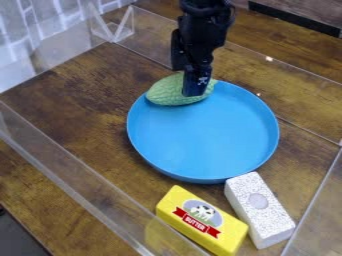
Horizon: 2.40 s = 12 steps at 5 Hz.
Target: Put the green object in the blue tray
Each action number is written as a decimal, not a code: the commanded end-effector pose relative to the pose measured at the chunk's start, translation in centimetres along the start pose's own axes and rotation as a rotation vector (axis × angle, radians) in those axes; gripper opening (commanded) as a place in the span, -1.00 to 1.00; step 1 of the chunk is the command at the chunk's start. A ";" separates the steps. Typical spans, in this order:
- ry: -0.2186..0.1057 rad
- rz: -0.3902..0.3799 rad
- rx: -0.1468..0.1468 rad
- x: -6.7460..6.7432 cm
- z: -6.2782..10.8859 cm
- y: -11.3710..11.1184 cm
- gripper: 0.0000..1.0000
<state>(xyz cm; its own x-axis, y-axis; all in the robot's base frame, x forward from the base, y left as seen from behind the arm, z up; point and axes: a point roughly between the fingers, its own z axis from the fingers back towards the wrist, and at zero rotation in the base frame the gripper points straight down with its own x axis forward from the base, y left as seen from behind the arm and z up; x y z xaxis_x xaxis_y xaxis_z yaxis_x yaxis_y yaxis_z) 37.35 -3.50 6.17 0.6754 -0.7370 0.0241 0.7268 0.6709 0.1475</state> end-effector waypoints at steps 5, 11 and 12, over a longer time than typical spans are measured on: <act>-0.066 -0.018 0.049 0.4 0.7 2.1 1.00; -0.062 0.009 0.053 2.4 2.4 -0.2 -1.00; -0.064 0.011 0.052 2.9 3.1 -0.9 -1.00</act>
<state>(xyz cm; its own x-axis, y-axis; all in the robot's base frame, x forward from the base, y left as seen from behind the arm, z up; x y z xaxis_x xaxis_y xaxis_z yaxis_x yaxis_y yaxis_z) 36.99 -5.59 5.30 0.6919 -0.7220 -0.0060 0.7165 0.6855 0.1290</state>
